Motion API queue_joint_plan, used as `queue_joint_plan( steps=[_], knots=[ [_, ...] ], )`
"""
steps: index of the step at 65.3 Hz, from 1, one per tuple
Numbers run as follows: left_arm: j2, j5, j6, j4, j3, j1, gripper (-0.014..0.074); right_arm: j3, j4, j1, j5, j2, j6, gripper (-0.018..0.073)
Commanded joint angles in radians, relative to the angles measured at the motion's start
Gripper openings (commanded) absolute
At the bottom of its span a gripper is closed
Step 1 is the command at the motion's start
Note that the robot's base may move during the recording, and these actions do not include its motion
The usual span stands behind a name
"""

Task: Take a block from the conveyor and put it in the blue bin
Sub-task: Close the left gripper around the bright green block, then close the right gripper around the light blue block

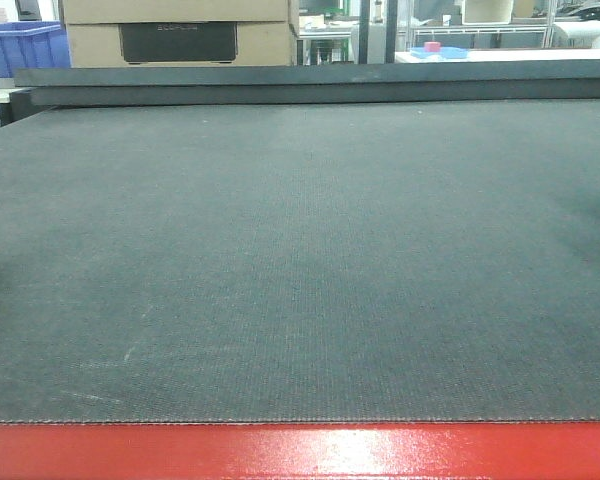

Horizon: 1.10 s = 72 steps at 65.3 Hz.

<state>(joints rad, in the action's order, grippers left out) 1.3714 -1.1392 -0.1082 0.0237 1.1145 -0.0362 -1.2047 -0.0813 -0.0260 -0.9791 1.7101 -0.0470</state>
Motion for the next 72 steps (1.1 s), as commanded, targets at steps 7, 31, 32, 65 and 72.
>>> queue_joint_plan(
  steps=[7, 31, 32, 65, 72],
  knots=[
    [0.078, 0.065, -0.009, -0.039, 0.063, 0.002, -0.0085, -0.051, 0.000, -0.004, -0.039, -0.058, -0.008, -0.0162],
    [0.224, 0.147, -0.009, -0.055, 0.062, 0.002, 0.0414, -0.051, 0.000, -0.004, -0.026, -0.069, -0.008, -0.0162],
    [0.234, 0.152, -0.009, -0.055, 0.062, 0.002, 0.0412, -0.051, 0.000, -0.004, -0.026, -0.069, -0.008, -0.0162],
    [0.360, 0.151, 0.010, -0.103, 0.103, 0.002, -0.0112, -0.051, -0.008, -0.001, -0.004, -0.172, -0.008, -0.0162],
    [0.355, 0.112, 0.108, -0.099, 0.113, 0.002, -0.0111, -0.051, -0.008, -0.001, -0.004, -0.241, -0.008, -0.0162]
  ],
)
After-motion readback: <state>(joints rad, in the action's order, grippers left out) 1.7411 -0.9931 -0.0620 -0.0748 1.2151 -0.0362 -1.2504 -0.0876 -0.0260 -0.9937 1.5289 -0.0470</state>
